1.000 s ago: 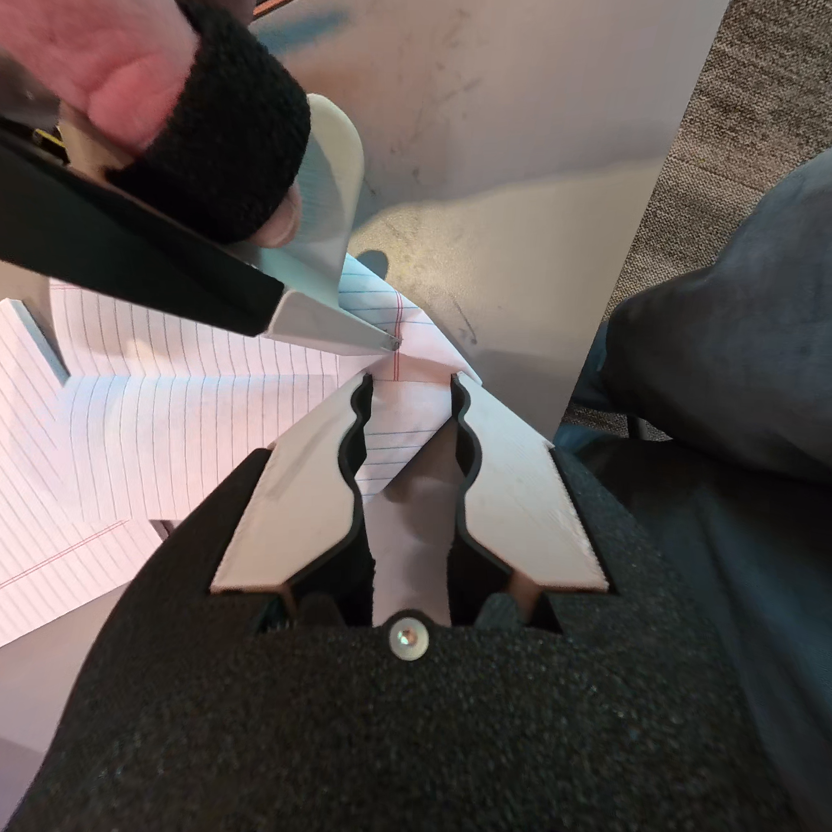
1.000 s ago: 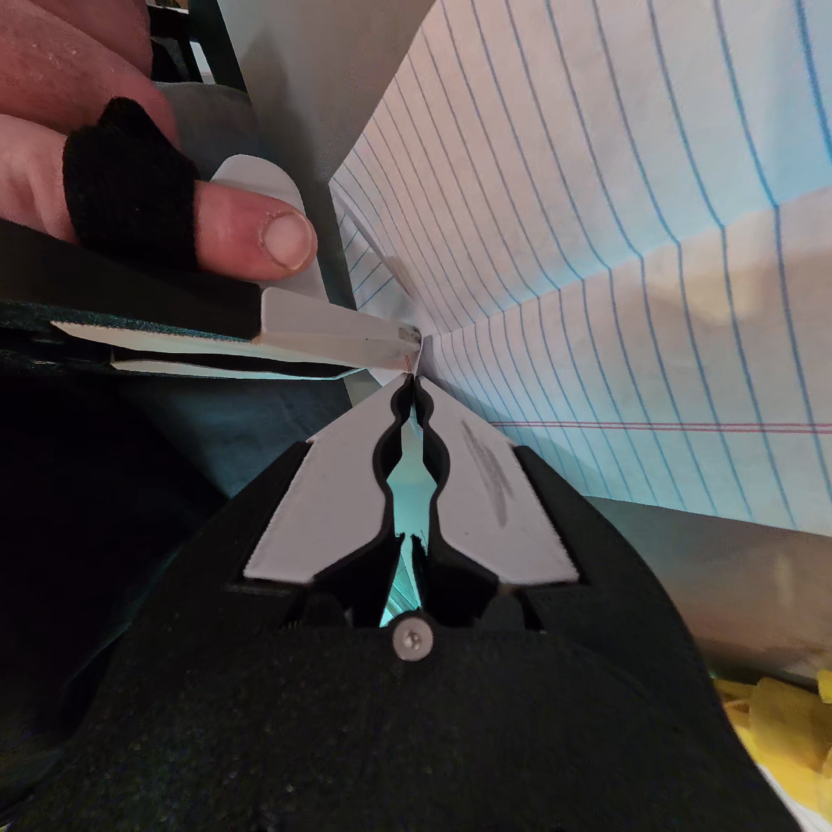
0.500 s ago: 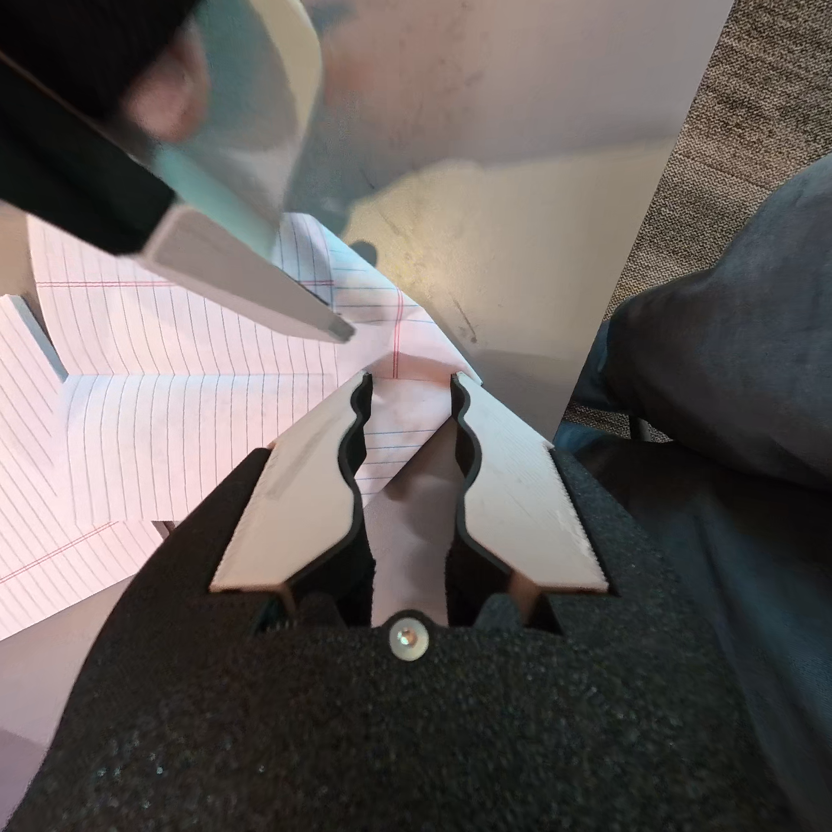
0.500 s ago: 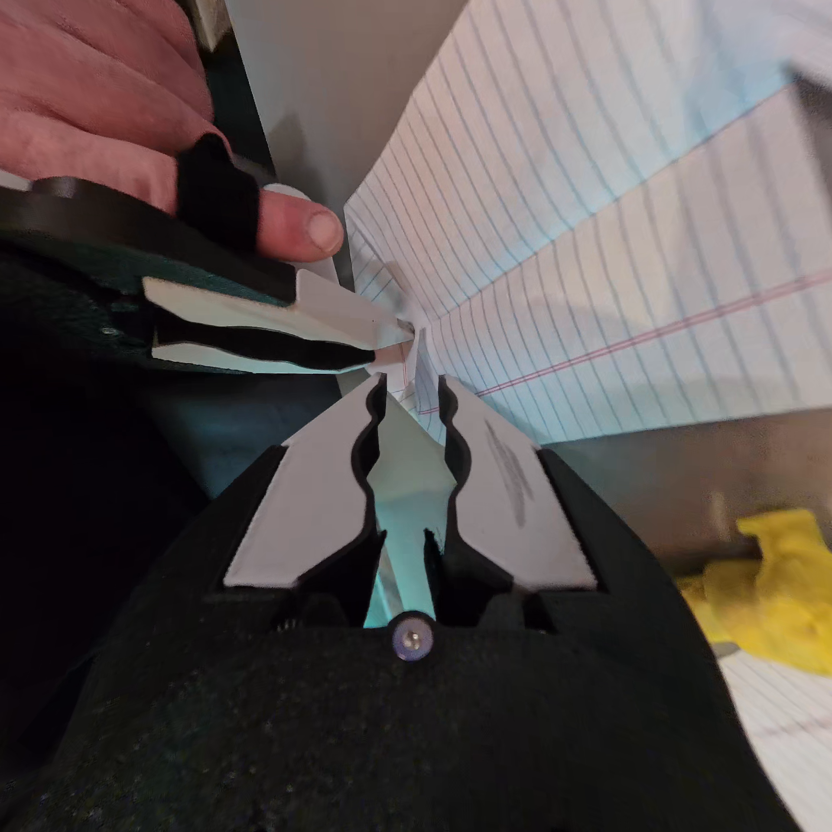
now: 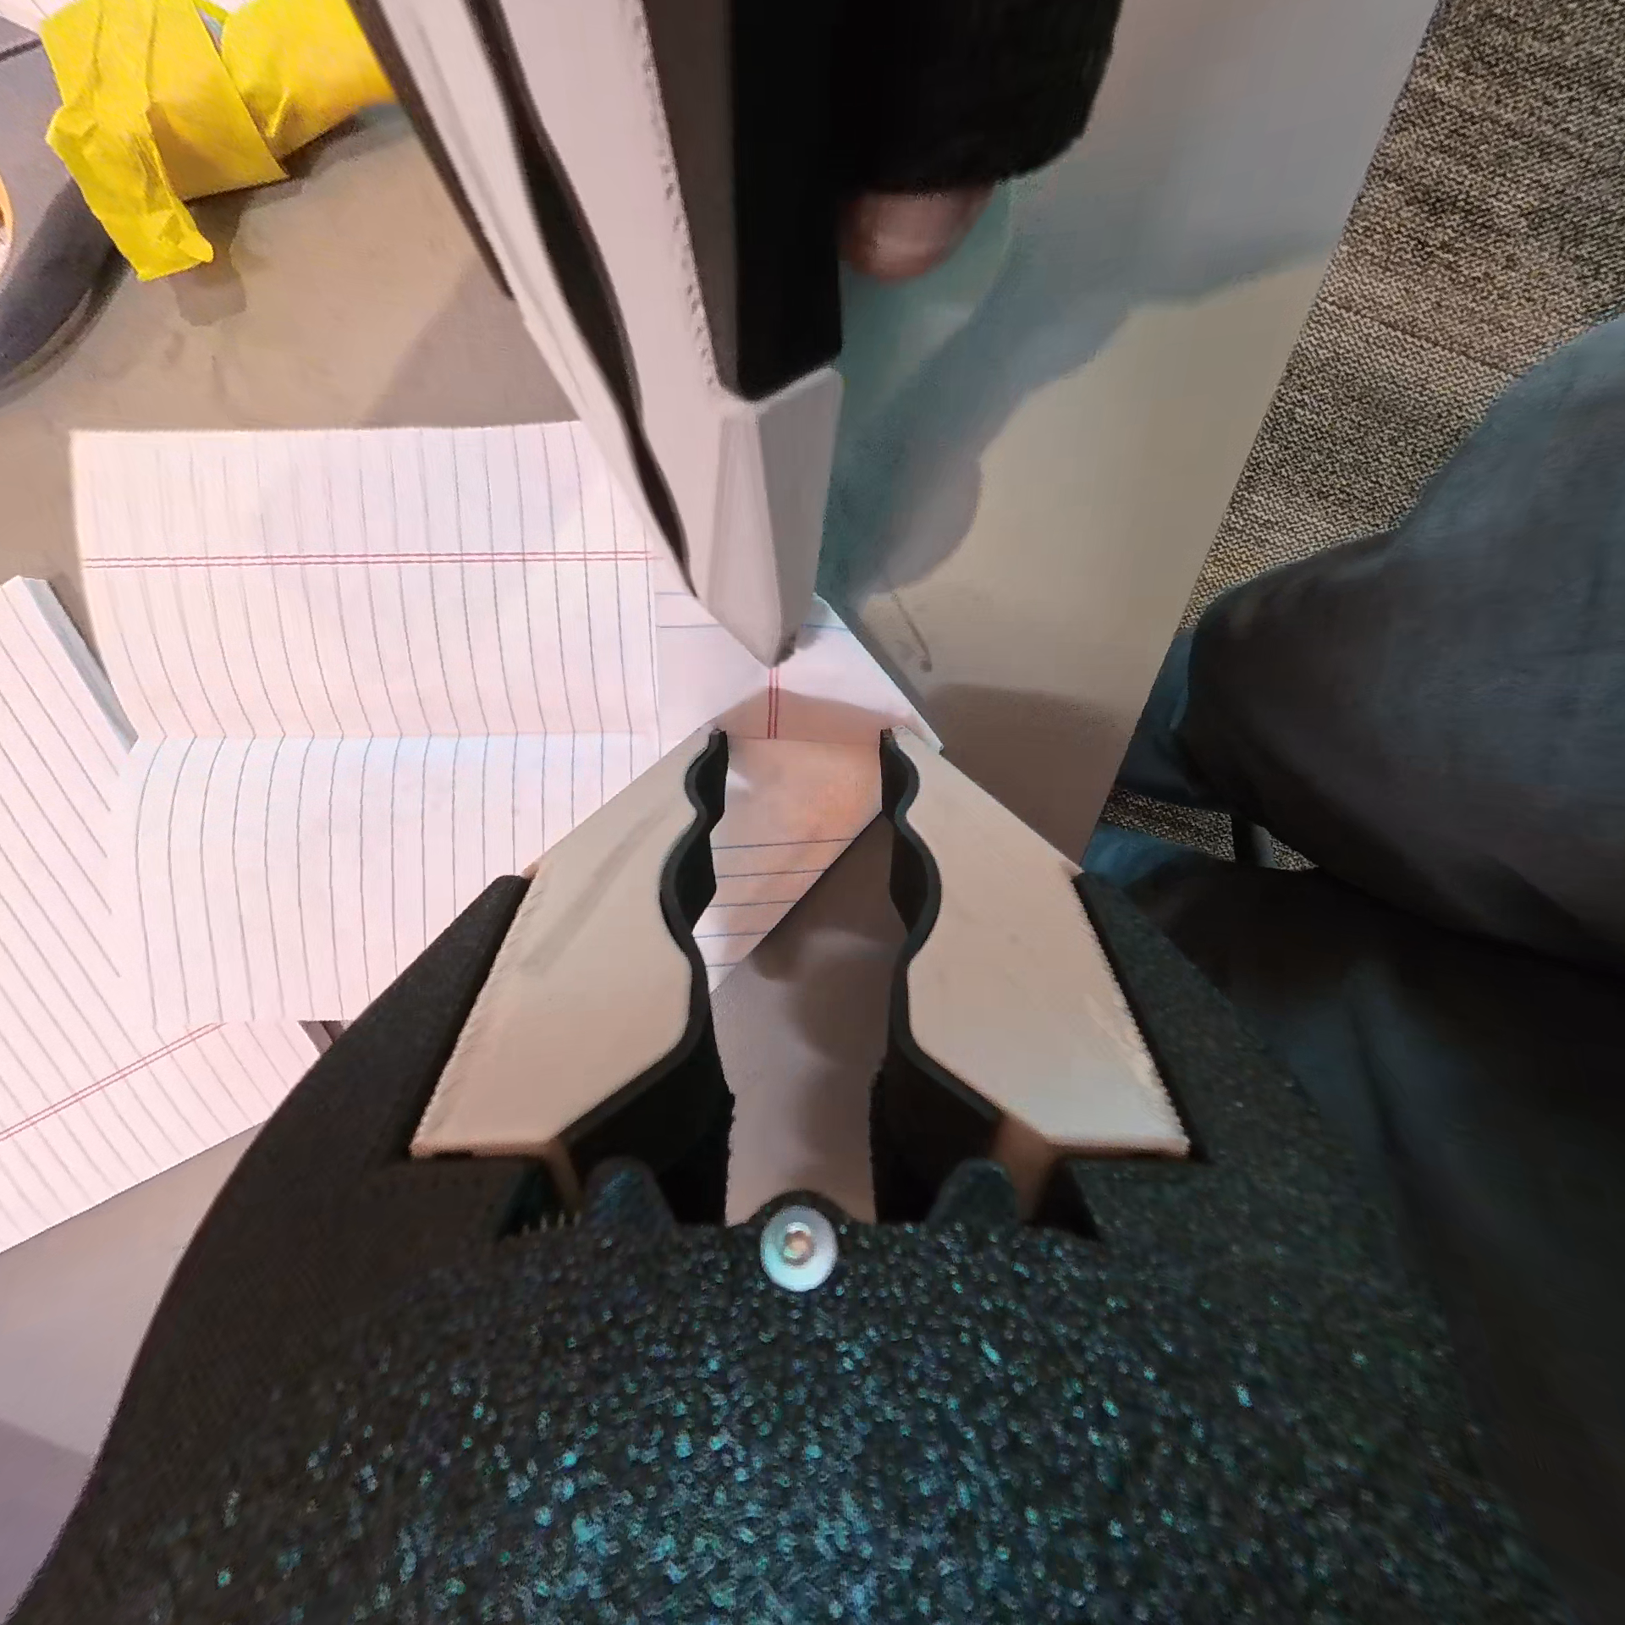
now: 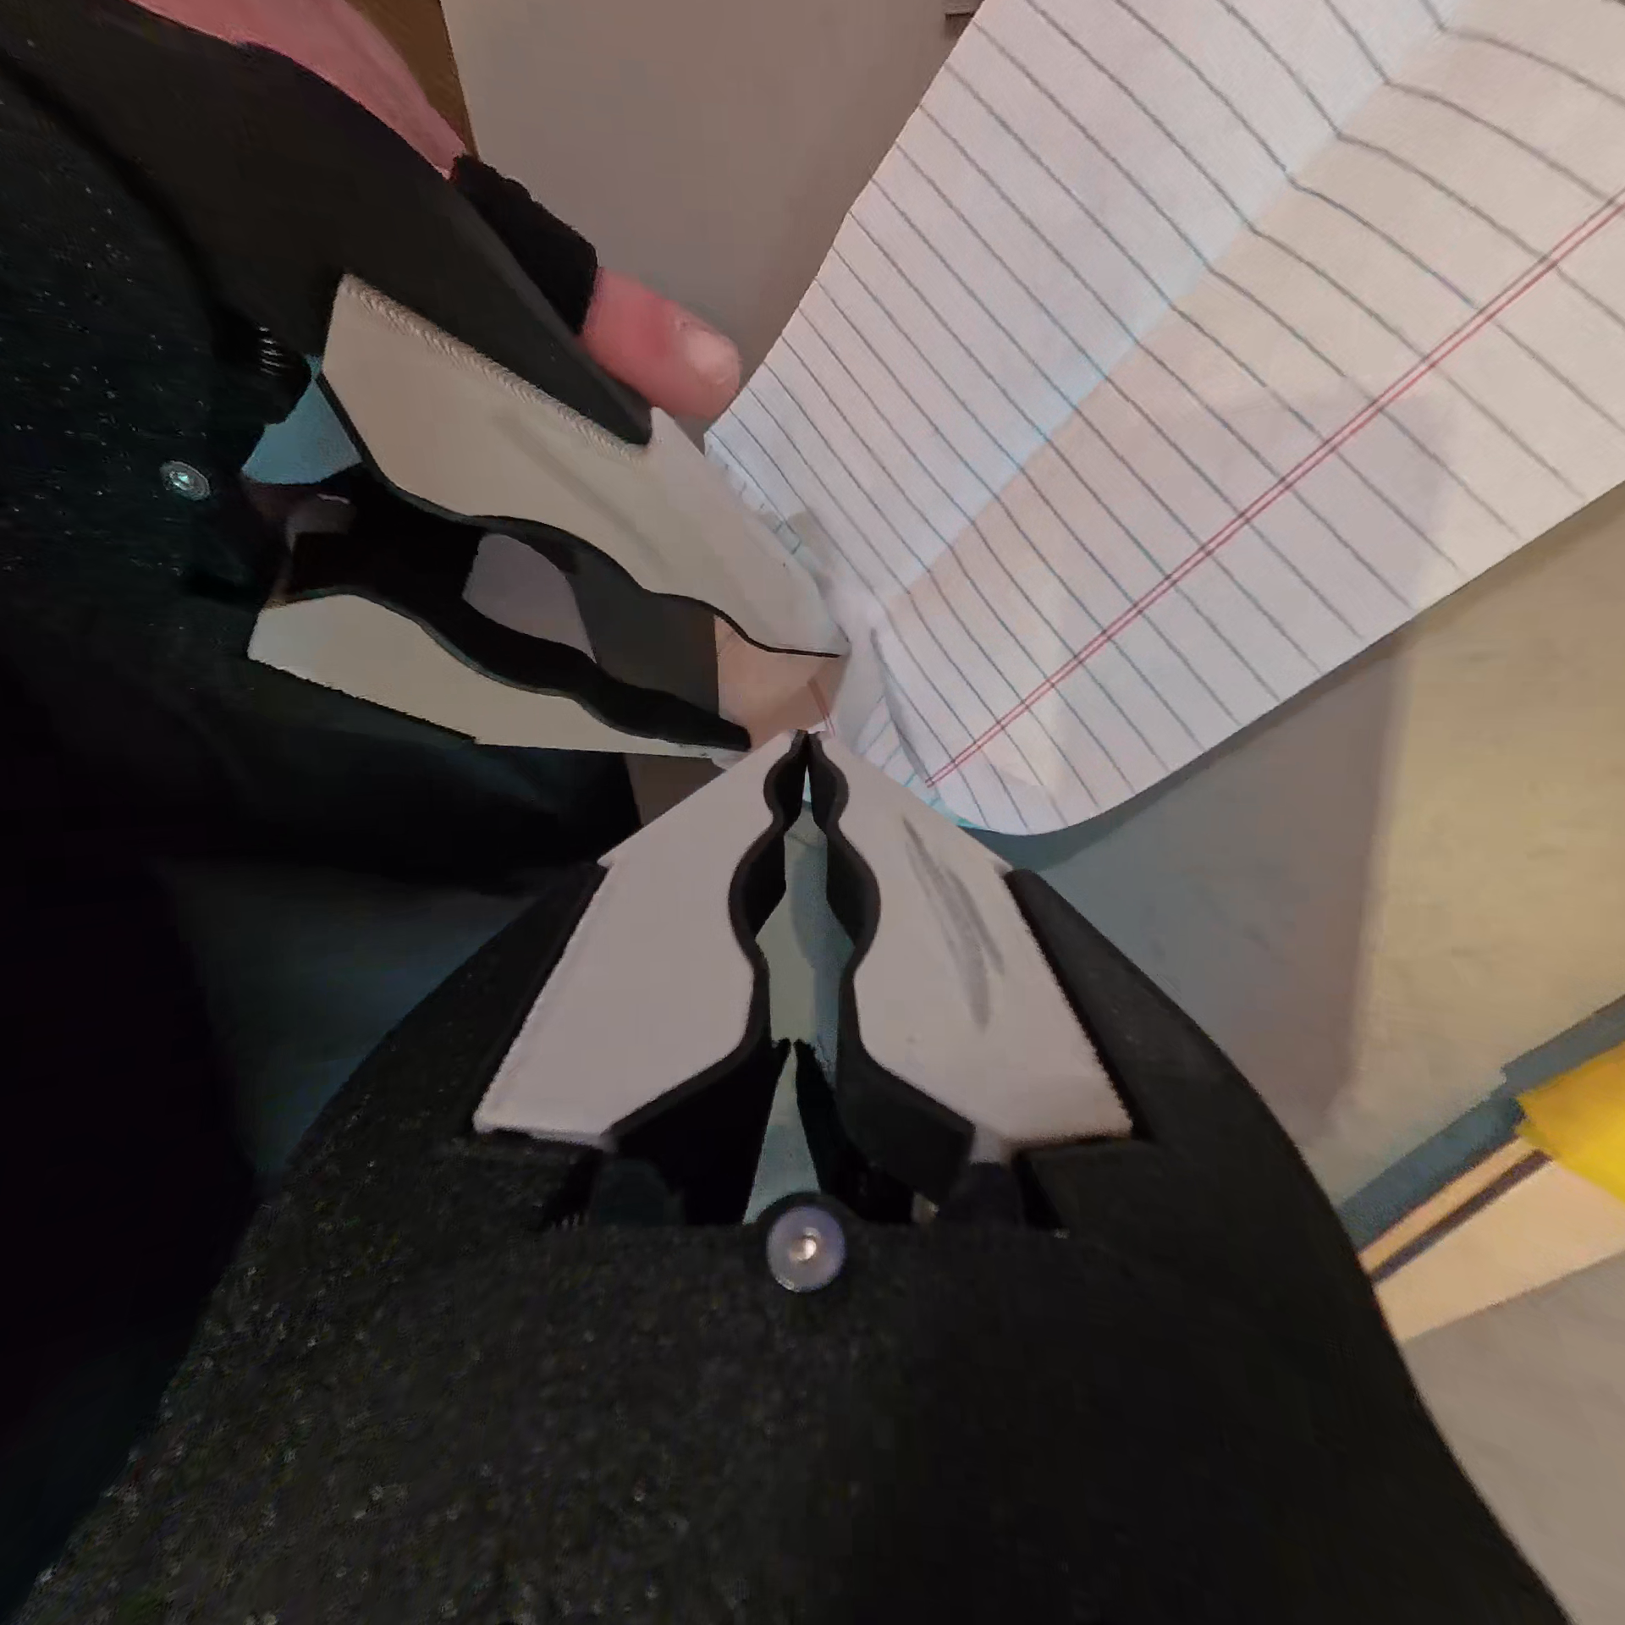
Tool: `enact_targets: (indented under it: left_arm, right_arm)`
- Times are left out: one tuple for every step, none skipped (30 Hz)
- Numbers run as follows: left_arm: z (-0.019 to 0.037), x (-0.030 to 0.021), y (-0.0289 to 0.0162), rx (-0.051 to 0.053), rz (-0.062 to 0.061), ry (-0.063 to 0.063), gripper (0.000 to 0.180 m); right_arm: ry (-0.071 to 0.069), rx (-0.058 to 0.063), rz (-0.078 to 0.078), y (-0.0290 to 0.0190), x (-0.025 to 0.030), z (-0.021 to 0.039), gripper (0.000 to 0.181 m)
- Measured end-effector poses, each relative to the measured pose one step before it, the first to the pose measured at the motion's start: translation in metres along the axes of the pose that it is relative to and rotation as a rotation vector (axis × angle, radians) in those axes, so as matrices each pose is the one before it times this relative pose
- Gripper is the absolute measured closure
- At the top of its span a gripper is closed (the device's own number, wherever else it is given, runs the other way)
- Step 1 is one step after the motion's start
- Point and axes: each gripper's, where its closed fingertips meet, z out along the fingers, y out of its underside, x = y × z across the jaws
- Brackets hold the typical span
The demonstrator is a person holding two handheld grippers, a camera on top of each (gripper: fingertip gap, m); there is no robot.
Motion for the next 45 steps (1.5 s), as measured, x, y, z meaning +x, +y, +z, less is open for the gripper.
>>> enact_targets:
  left_arm:
    - [-0.00003,0.00008,0.00006,-0.0011,0.0022,0.0002,0.145]
    - [-0.00001,-0.00005,0.00001,-0.0001,0.0009,0.0002,0.145]
    - [0.00000,-0.00001,0.00000,0.0004,0.0009,-0.0001,0.145]
    - [-0.00003,-0.00004,0.00006,0.0000,0.0009,-0.0004,0.145]
    - [-0.00001,0.00012,0.00001,0.0002,0.0004,-0.0005,0.145]
    - [0.00000,0.00001,-0.00001,0.0010,-0.0002,-0.0001,0.145]
    - [-0.00001,0.00003,0.00003,0.0002,0.0006,0.0000,0.145]
    - [-0.00005,0.00000,0.00009,-0.0008,0.0020,0.0000,0.145]
    - [0.00004,0.00001,-0.00007,-0.0009,0.0007,0.0001,0.145]
    - [-0.00009,-0.00007,-0.00003,-0.0005,0.0000,0.0001,0.145]
    - [-0.00003,0.00004,0.00006,0.0005,-0.0004,0.0000,0.145]
    - [0.00001,0.00002,-0.00001,0.0011,-0.0018,0.0001,0.145]
    - [0.00000,0.00007,-0.00001,0.0001,-0.0005,0.0003,0.145]
    - [-0.00010,0.00017,0.00018,-0.0002,0.0021,-0.0004,0.145]
    - [-0.00003,0.00009,0.00005,0.0008,0.0004,-0.0008,0.146]
    - [-0.00007,0.00008,0.00015,-0.0002,-0.0001,0.0004,0.146]
    - [-0.00010,0.00019,0.00018,-0.0002,0.0034,0.0003,0.146]
    - [-0.00026,-0.00038,0.00028,0.0005,0.0032,-0.0040,0.145]
    - [-0.00059,-0.00056,0.00002,0.0009,0.0051,-0.0063,0.145]
    - [-0.00083,-0.00027,0.00047,0.0001,0.0066,-0.0048,0.145]
    - [-0.00068,-0.00021,0.00132,-0.0031,0.0019,-0.0040,0.145]
    - [-0.00104,-0.00029,0.00142,-0.0033,-0.0032,-0.0032,0.145]
    - [-0.00175,-0.00111,0.00110,-0.0004,-0.0052,-0.0072,0.146]
    - [-0.00170,-0.00104,0.00169,-0.0019,-0.0069,-0.0077,0.146]
    - [-0.00117,-0.00045,0.00241,-0.0063,-0.0085,-0.0042,0.146]
    - [-0.00079,0.00003,0.00274,-0.0070,-0.0060,-0.0022,0.147]
    - [-0.00026,0.00097,0.00255,-0.0052,-0.0027,0.0027,0.147]
    - [0.00039,0.00097,0.00303,-0.0085,-0.0033,0.0029,0.147]
    - [-0.00005,0.00050,0.00042,0.0052,-0.0057,0.0014,0.147]
    - [-0.00004,-0.00025,0.00014,0.0011,-0.0028,-0.0004,0.147]
    - [0.00003,0.00002,-0.00004,-0.0009,-0.0020,0.0017,0.147]
    - [0.00018,-0.00007,-0.00011,-0.0013,-0.0037,0.0019,0.147]
    - [-0.00001,-0.00011,0.00007,0.0007,-0.0019,0.0012,0.146]
    - [0.00010,0.00000,0.00009,0.0011,-0.0046,0.0036,0.146]
    - [0.00010,-0.00011,0.00009,0.0003,-0.0066,0.0039,0.146]
    - [-0.00009,-0.00007,-0.00003,0.0005,0.0003,0.0012,0.146]
    - [-0.00002,0.00011,0.00000,-0.0007,0.0050,-0.0002,0.146]
    - [0.00000,0.00004,-0.00001,-0.0009,0.0008,0.0007,0.146]
    - [0.00005,-0.00005,-0.00010,-0.0009,-0.0007,0.0015,0.146]
    - [0.00006,-0.00004,0.00010,-0.0017,-0.0002,0.0012,0.146]
    - [-0.00001,0.00007,-0.00001,-0.0023,0.0030,0.0007,0.146]
    - [0.00002,-0.00001,-0.00007,-0.0018,0.0012,0.0012,0.146]
    - [-0.00005,-0.00004,0.00009,-0.0020,0.0020,0.0013,0.146]
    - [0.00000,0.00005,-0.00002,-0.0014,0.0035,0.0008,0.146]
    - [0.00010,0.00008,-0.00022,0.0002,0.0013,0.0009,0.146]
  right_arm:
    - [-0.0011,0.0162,0.0076,-0.00031,0.00011,0.00104,0.181]
    - [0.0140,0.0125,0.0040,-0.00043,0.00201,0.00034,0.181]
    - [0.0042,-0.0001,0.0000,0.00085,0.00060,0.00053,0.181]
    - [0.0016,-0.0027,-0.0022,0.00081,0.00008,0.00066,0.181]
    - [0.0051,-0.0010,0.0009,0.00033,0.00084,0.00051,0.181]
    - [0.0022,-0.0066,0.0039,0.00094,0.00065,0.00068,0.181]
    - [0.0010,-0.0054,0.0009,0.00069,0.00058,0.00062,0.181]
    - [0.0018,0.0004,-0.0003,-0.00011,0.00048,0.00017,0.181]
    - [0.0003,-0.0008,0.0029,-0.00004,0.00014,0.00031,0.181]
    - [0.0019,-0.0023,0.0011,0.00030,0.00019,0.00025,0.181]
    - [0.0022,-0.0008,-0.0016,0.00022,0.00023,0.00017,0.181]
    - [-0.0001,0.0008,0.0007,0.00002,0.00000,0.00009,0.181]
    - [-0.0024,0.0004,0.0028,0.00020,-0.00027,0.00011,0.181]
    - [-0.0005,0.0011,0.0005,0.00012,-0.00006,0.00019,0.181]
    - [0.0023,0.0009,-0.0027,0.00010,0.00007,0.00003,0.181]
    - [0.0005,0.0001,-0.0004,0.00023,-0.00003,0.00026,0.181]
    - [-0.0015,-0.0014,0.0014,0.00038,-0.00038,0.00028,0.181]
    - [0.0016,0.0012,-0.0017,-0.00013,0.00005,0.00017,0.181]
    - [0.0016,-0.0013,0.0003,0.00024,0.00007,0.00026,0.181]
    - [-0.0016,-0.0003,0.0015,0.00007,-0.00037,0.00027,0.181]
    - [0.0001,-0.0006,-0.0015,0.00009,-0.00035,0.00019,0.181]
    - [0.0033,0.0003,-0.0022,0.00002,0.00009,0.00013,0.181]
    - [0.0001,-0.0002,0.0031,-0.00003,-0.00015,0.00011,0.181]
    - [0.0007,0.0009,0.0015,-0.00012,-0.00002,0.00006,0.181]
    - [0.0031,0.0026,-0.0035,-0.00031,0.00013,0.00005,0.181]
    - [0.0015,0.0021,-0.0033,0.00005,-0.00030,0.00015,0.181]
    - [-0.0015,0.0017,-0.0030,0.00002,-0.00059,0.00019,0.181]
    - [0.0008,0.0018,-0.0050,0.00003,-0.00036,0.00022,0.181]
    - [-0.0010,0.0002,-0.0040,0.00035,-0.00065,0.00031,0.181]
    - [-0.0034,-0.0016,-0.0041,0.00048,-0.00100,0.00040,0.181]
    - [0.0009,-0.0010,-0.0063,0.00034,-0.00045,0.00035,0.181]
    - [0.0015,-0.0005,-0.0051,-0.00002,-0.00026,0.00024,0.181]
    - [-0.0017,-0.0021,-0.0017,0.00004,-0.00042,0.00048,0.181]
    - [0.0002,-0.0026,-0.0025,-0.00008,0.00000,0.00007,0.181]
    - [-0.0007,-0.0046,-0.0066,0.00010,-0.00031,0.00019,0.181]
    - [0.0011,-0.0047,-0.0058,0.00009,-0.00003,0.00013,0.181]
    - [0.0000,-0.0053,-0.0005,0.00004,-0.00002,0.00002,0.181]
    - [0.0009,-0.0045,0.0004,0.00000,0.00012,-0.00002,0.181]
    - [0.0026,-0.0029,0.0008,0.00016,-0.00002,-0.00024,0.181]
    - [0.0046,0.0008,-0.0001,0.00017,0.00017,-0.00026,0.181]
    - [0.0029,0.0040,0.0031,0.00015,0.00003,-0.00008,0.181]
    - [0.0015,0.0057,0.0088,0.00028,0.00013,-0.00038,0.181]
    - [0.0059,0.0088,0.0068,0.00012,0.00097,-0.00076,0.181]
    - [0.0056,0.0101,0.0064,0.00028,0.00098,-0.00085,0.181]
    - [-0.0035,0.0078,0.0144,0.00036,-0.00013,-0.00011,0.181]
